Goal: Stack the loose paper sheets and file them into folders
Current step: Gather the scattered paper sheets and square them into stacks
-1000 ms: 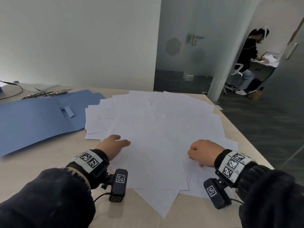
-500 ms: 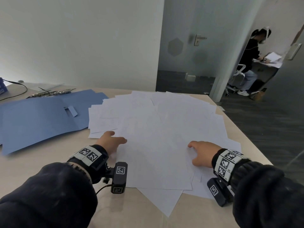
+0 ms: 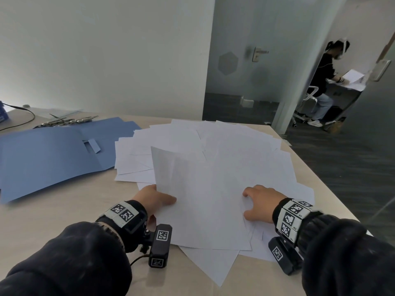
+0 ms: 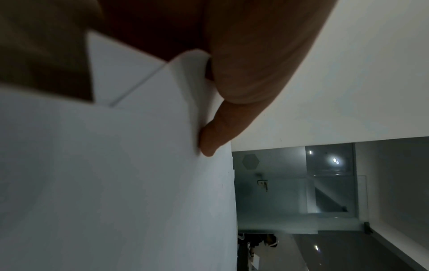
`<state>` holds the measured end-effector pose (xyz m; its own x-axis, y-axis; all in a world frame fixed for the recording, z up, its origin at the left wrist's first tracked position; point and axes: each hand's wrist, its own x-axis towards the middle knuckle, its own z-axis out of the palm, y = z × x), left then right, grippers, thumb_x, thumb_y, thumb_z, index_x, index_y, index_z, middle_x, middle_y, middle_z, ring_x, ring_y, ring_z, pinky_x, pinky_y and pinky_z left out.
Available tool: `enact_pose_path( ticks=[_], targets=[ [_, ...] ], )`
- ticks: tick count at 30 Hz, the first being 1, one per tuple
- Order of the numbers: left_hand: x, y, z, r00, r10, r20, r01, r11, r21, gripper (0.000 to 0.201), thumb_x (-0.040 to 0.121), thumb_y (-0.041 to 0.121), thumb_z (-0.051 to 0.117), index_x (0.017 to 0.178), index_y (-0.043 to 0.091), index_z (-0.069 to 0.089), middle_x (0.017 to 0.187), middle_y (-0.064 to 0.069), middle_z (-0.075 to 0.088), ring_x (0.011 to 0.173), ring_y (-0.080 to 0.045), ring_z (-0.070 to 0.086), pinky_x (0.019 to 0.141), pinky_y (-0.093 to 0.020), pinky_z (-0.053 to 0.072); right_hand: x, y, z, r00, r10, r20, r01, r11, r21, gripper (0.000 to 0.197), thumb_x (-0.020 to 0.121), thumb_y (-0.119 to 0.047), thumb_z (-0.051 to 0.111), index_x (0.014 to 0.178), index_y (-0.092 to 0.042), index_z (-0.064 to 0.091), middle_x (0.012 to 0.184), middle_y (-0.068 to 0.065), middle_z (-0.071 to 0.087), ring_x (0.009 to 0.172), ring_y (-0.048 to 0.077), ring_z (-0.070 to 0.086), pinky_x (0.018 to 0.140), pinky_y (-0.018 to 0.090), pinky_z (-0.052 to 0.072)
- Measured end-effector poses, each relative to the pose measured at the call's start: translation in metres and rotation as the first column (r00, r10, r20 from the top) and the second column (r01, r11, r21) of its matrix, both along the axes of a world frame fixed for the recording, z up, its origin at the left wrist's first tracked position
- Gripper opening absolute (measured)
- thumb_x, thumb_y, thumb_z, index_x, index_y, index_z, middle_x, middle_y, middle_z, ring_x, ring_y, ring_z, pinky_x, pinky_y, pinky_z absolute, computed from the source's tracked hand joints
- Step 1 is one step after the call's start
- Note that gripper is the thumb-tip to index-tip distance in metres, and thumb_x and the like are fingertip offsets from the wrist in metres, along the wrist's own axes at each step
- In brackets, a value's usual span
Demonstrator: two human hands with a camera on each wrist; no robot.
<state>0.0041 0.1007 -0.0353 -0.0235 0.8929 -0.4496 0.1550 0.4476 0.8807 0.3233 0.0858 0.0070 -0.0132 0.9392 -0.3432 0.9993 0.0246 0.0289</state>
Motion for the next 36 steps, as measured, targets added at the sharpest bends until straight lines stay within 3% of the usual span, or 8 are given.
enact_pose_path(
  ticks=[6,15,20,24,27,30,34,36],
  targets=[
    [-0.006,0.004,-0.01,0.998,-0.01,0.065,0.013,0.999,-0.035,0.07,0.046,0.02,0.088,0.112,0.004,0.069,0.099,-0.021,0.077,0.092,-0.047,0.073,0.089,-0.067,0.054,0.001,0.002,-0.001,1.0,0.001,0.015,-0.001,1.0,0.003,0.063,0.084,-0.049,0.058,0.142,-0.03,0.041,0.138,-0.001,0.043,0.121,0.023,0.049,0.1,0.037,0.047],
    [-0.004,-0.004,0.0,0.996,0.002,0.093,0.0,1.0,-0.017,0.05,0.064,0.008,0.084,0.11,0.0,0.068,0.099,-0.023,0.076,0.091,-0.047,0.073,0.089,-0.067,0.054,0.009,0.002,-0.011,0.993,-0.104,-0.061,0.103,0.994,-0.023,0.091,0.082,-0.076,0.051,0.157,-0.037,0.018,0.165,-0.001,0.015,0.148,0.033,0.022,0.118,0.046,0.028],
    [-0.004,-0.002,-0.008,0.988,0.036,0.15,-0.04,0.999,0.022,0.063,0.053,0.015,0.084,0.112,0.0,0.068,0.101,-0.022,0.076,0.092,-0.047,0.073,0.09,-0.064,0.055,0.016,0.006,-0.011,0.992,-0.121,-0.025,0.121,0.993,-0.004,0.101,0.076,-0.08,0.056,0.158,-0.034,0.016,0.164,-0.005,0.024,0.145,0.029,0.035,0.115,0.042,0.035],
    [-0.004,-0.005,-0.004,0.983,0.051,0.176,-0.054,0.998,0.011,0.054,0.062,0.011,0.079,0.113,0.0,0.066,0.102,-0.024,0.075,0.094,-0.049,0.072,0.091,-0.07,0.052,0.02,0.009,-0.007,0.987,-0.143,-0.075,0.146,0.988,0.042,0.087,0.078,-0.072,0.064,0.151,-0.032,0.037,0.151,-0.008,0.047,0.134,0.02,0.048,0.106,0.036,0.043],
    [-0.005,-0.005,-0.004,0.982,0.057,0.18,-0.061,0.998,0.013,0.047,0.07,0.007,0.079,0.115,-0.002,0.066,0.103,-0.024,0.075,0.095,-0.049,0.072,0.092,-0.067,0.053,0.021,0.011,0.0,0.993,-0.115,-0.026,0.117,0.987,0.113,0.037,0.084,-0.061,0.062,0.11,-0.034,0.066,0.111,-0.007,0.068,0.1,0.016,0.063,0.079,0.031,0.049],
    [-0.004,-0.005,-0.003,0.982,0.079,0.174,-0.083,0.996,0.014,0.046,0.071,0.006,0.078,0.114,-0.002,0.067,0.102,-0.024,0.075,0.095,-0.048,0.072,0.092,-0.066,0.054,0.02,0.014,0.009,0.989,-0.146,-0.016,0.146,0.976,0.164,0.027,0.088,-0.049,0.057,0.08,-0.024,0.065,0.079,-0.004,0.064,0.076,0.017,0.062,0.066,0.029,0.047],
    [-0.004,-0.006,-0.004,0.972,0.149,0.18,-0.155,0.988,0.016,0.047,0.07,0.01,0.079,0.114,0.001,0.064,0.102,-0.025,0.075,0.093,-0.051,0.071,0.086,-0.076,0.049,0.001,0.015,0.019,0.929,-0.131,-0.346,0.21,0.957,0.2,0.046,0.089,-0.046,0.061,0.06,-0.018,0.039,0.061,0.002,0.042,0.059,0.022,0.045,0.06,0.032,0.035],
    [-0.002,-0.008,-0.002,0.969,0.172,0.177,-0.179,0.984,0.023,0.037,0.081,0.008,0.076,0.114,0.0,0.063,0.103,-0.026,0.074,0.094,-0.049,0.071,0.086,-0.073,0.051,-0.027,0.008,0.029,0.801,-0.087,-0.592,0.204,0.97,0.134,0.041,0.093,-0.045,0.063,0.066,-0.017,0.05,0.066,0.0,0.047,0.063,0.019,0.05,0.059,0.03,0.039]
  ],
)
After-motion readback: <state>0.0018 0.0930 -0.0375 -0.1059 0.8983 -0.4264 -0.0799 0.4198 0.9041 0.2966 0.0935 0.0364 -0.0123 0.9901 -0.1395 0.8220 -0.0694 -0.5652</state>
